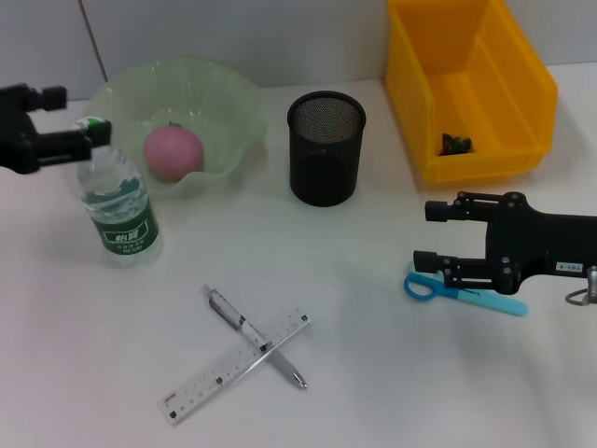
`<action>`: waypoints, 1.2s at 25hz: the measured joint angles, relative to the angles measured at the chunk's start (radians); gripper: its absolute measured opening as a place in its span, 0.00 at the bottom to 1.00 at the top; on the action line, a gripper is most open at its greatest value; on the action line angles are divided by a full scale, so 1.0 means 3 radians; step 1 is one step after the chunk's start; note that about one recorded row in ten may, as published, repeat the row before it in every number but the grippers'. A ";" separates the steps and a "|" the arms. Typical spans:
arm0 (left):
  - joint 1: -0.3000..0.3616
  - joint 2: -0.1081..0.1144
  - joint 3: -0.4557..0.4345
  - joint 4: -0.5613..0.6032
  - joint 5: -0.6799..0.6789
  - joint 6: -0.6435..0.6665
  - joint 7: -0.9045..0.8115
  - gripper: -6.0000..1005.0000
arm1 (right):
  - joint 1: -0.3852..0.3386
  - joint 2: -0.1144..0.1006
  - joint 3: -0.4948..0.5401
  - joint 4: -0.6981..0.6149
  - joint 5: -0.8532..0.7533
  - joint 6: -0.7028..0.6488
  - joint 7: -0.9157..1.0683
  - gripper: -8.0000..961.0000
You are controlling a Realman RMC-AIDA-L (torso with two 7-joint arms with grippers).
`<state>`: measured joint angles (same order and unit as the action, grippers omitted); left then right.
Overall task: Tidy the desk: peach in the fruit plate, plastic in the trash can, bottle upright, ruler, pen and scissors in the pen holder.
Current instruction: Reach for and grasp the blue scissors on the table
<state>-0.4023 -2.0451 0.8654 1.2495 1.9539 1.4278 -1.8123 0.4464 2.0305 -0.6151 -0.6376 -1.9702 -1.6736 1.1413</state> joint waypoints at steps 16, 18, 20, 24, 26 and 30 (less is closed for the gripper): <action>0.0329 -0.0057 -0.0392 -0.0679 -0.0920 0.1293 0.1098 0.81 | 0.0044 -0.0005 0.0000 -0.0017 0.0021 -0.0018 0.0107 0.73; 0.0329 -0.0064 -0.0361 -0.0771 -0.0919 0.1309 0.1184 0.81 | 0.0050 -0.0004 0.0000 -0.0017 0.0022 -0.0023 0.0120 0.73; 0.0305 -0.0071 -0.0169 -0.1117 -0.0912 0.1297 0.1494 0.81 | 0.0053 -0.0004 0.0000 -0.0018 0.0023 -0.0026 0.0157 0.73; 0.0282 -0.0071 0.0012 -0.1354 -0.0898 0.1189 0.1752 0.81 | 0.0052 -0.0004 0.0000 -0.0017 0.0023 -0.0026 0.0180 0.73; 0.0282 -0.0070 0.0169 -0.1494 -0.0898 0.1113 0.1968 0.81 | 0.0052 -0.0004 0.0000 -0.0017 0.0021 -0.0028 0.0207 0.73; 0.0325 -0.0070 0.0471 -0.1577 -0.0896 0.0920 0.2206 0.81 | 0.0037 -0.0001 -0.0016 -0.0049 0.0007 -0.0033 0.0293 0.73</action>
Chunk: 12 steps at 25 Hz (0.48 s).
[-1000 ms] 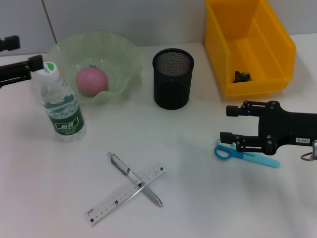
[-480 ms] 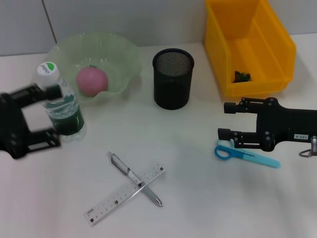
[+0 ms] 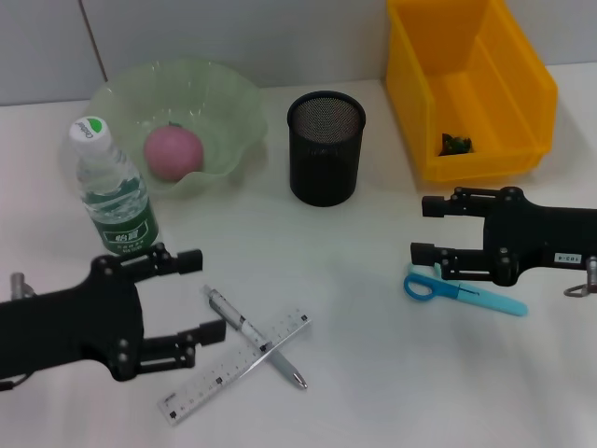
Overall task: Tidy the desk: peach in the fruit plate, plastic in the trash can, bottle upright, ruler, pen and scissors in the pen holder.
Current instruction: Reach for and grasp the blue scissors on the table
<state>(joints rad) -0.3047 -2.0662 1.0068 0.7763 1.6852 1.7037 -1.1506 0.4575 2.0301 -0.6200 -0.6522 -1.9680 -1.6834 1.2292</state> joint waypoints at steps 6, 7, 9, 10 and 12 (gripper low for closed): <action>0.0026 0.0003 0.0186 -0.0142 0.0009 -0.0233 0.0220 0.80 | -0.0031 0.0050 -0.0025 -0.0130 -0.0037 -0.0001 0.0103 0.73; 0.0023 0.0005 0.0190 -0.0168 0.0014 -0.0255 0.0239 0.80 | -0.0037 0.0060 -0.0028 -0.0181 -0.0052 -0.0003 0.0172 0.73; 0.0007 0.0008 0.0193 -0.0240 0.0050 -0.0337 0.0280 0.80 | -0.0039 0.0062 -0.0031 -0.0205 -0.0056 -0.0003 0.0219 0.73; -0.0002 0.0009 0.0193 -0.0265 0.0084 -0.0382 0.0286 0.80 | -0.0043 0.0063 -0.0047 -0.0249 -0.0060 0.0000 0.0329 0.73; -0.0021 0.0005 0.0192 -0.0297 0.0143 -0.0465 0.0289 0.80 | -0.0043 0.0064 -0.0058 -0.0273 -0.0064 0.0008 0.0389 0.73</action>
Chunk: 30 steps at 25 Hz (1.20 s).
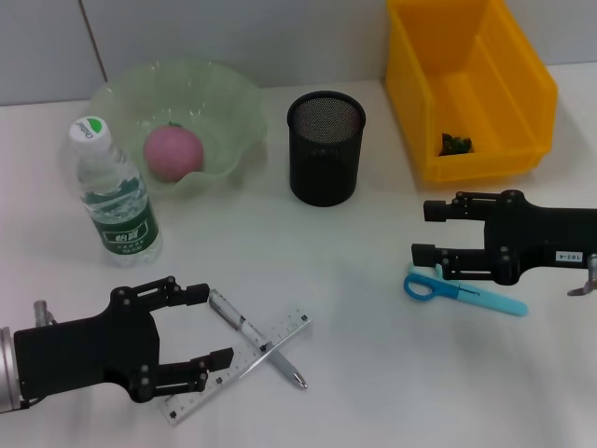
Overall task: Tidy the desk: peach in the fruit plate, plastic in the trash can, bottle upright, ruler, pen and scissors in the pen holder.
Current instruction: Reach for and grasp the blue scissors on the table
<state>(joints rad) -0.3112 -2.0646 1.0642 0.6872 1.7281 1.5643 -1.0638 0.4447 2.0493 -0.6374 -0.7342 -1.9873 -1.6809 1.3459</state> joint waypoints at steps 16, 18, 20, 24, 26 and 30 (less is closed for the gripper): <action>-0.0027 -0.0005 -0.0031 -0.0081 -0.0025 -0.0087 0.0082 0.80 | 0.0124 0.0062 -0.0302 -0.1145 -0.0486 -0.0077 0.1198 0.73; -0.0027 -0.0005 -0.0031 -0.0081 -0.0025 -0.0087 0.0082 0.80 | 0.0331 0.0051 -0.0584 -0.1426 -0.0979 -0.0148 0.1666 0.73; -0.0027 -0.0008 -0.0031 -0.0082 -0.0032 -0.0103 0.0083 0.80 | 0.0474 0.0049 -0.0745 -0.1483 -0.1254 -0.0171 0.1872 0.73; -0.0027 -0.0008 -0.0032 -0.0082 -0.0034 -0.0141 0.0076 0.80 | 0.0742 0.0054 -0.0987 -0.1501 -0.1726 -0.0183 0.2127 0.73; -0.0027 -0.0003 -0.0039 -0.0082 -0.0034 -0.0152 0.0057 0.80 | 0.0799 0.0058 -0.1042 -0.1500 -0.1835 -0.0175 0.2160 0.73; -0.0030 -0.0003 -0.0045 -0.0082 -0.0034 -0.0186 0.0053 0.80 | 0.0977 0.0077 -0.1264 -0.1460 -0.2182 -0.0146 0.2234 0.73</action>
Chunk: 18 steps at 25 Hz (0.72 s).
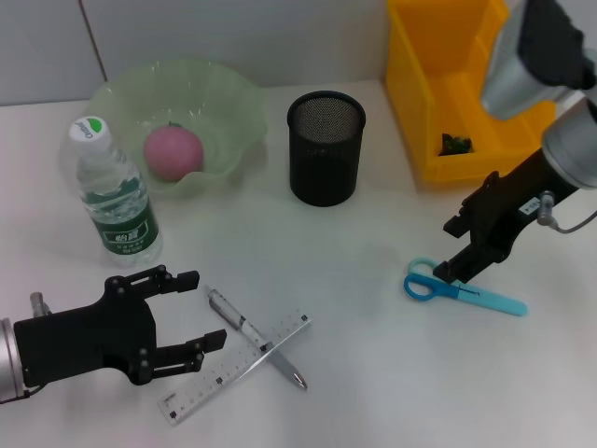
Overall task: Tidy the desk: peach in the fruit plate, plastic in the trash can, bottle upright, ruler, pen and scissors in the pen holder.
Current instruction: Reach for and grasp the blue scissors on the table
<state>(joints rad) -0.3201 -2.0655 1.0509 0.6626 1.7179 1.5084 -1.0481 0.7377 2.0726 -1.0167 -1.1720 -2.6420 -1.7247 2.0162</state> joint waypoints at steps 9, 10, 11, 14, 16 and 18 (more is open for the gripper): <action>-0.0038 -0.0006 -0.0001 -0.0067 0.0000 -0.0079 -0.0007 0.80 | 0.0295 0.0005 -0.0487 0.0456 -0.0322 0.0257 0.0251 0.73; -0.0043 -0.0005 -0.0001 -0.0077 -0.0001 -0.0082 -0.0007 0.80 | 0.0310 0.0004 -0.0541 0.0504 -0.0325 0.0301 0.0280 0.73; -0.0048 -0.0004 -0.0001 -0.0085 -0.0001 -0.0085 -0.0008 0.80 | 0.0323 0.0005 -0.0595 0.0556 -0.0336 0.0351 0.0309 0.73; -0.0059 -0.0005 -0.0001 -0.0091 -0.0001 -0.0089 -0.0009 0.80 | 0.0350 0.0007 -0.0716 0.0677 -0.0389 0.0471 0.0352 0.73; -0.0063 -0.0006 -0.0007 -0.0091 -0.0002 -0.0091 -0.0009 0.80 | 0.0366 0.0012 -0.0814 0.0754 -0.0410 0.0550 0.0403 0.73; -0.0063 -0.0007 -0.0017 -0.0091 -0.0003 -0.0091 -0.0009 0.80 | 0.0385 0.0013 -0.0887 0.0811 -0.0417 0.0619 0.0472 0.73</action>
<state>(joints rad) -0.3389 -2.0675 1.0457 0.6353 1.7171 1.4810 -1.0508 0.8531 2.0763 -1.2827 -0.9287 -2.7671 -1.5390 2.1579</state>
